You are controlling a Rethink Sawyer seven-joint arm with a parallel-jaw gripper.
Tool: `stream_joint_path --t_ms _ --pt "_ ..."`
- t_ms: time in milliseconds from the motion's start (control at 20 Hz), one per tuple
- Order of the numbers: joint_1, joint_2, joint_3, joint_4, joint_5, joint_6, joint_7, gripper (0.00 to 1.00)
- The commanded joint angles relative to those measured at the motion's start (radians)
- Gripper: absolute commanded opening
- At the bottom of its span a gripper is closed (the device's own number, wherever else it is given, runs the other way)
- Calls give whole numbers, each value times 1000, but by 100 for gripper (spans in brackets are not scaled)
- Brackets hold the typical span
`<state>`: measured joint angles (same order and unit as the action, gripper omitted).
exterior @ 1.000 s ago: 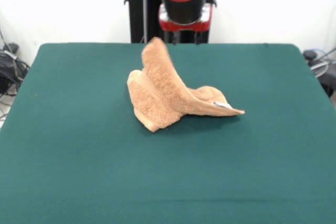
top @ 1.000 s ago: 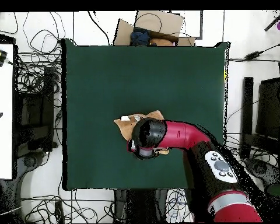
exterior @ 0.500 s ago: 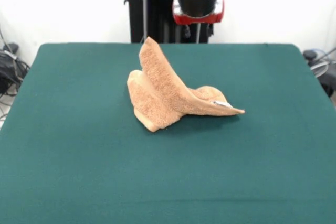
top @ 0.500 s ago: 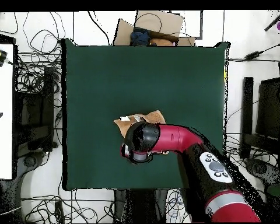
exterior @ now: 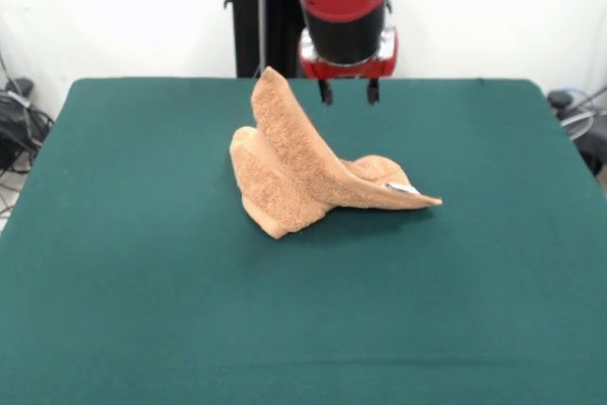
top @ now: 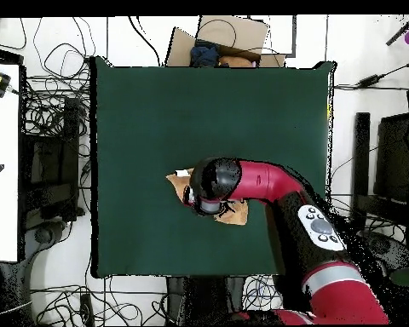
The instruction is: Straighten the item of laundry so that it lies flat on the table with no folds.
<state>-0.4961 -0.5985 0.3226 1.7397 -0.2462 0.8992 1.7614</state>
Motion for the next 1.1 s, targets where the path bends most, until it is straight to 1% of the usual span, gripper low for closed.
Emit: stream_joint_path --t_ms 50,200,350,450,700,800,900,950,1100 --pt "40 29 67 -147 -70 -51 -68 100" --pt "41 1 61 -131 -80 -60 -60 100" --pt "29 -26 71 -120 -75 -45 -66 100" --pt "20 -37 78 -106 -77 -57 -75 100" --pt "-28 -11 103 -84 -103 -132 -133 100" --pt "-52 -8 118 -96 -125 -143 -183 100" --pt "-71 -10 146 -123 -182 -141 -287 100" --pt "-86 -7 164 -126 -202 -143 -334 100" --pt "-135 11 213 -117 -260 -160 -421 100"
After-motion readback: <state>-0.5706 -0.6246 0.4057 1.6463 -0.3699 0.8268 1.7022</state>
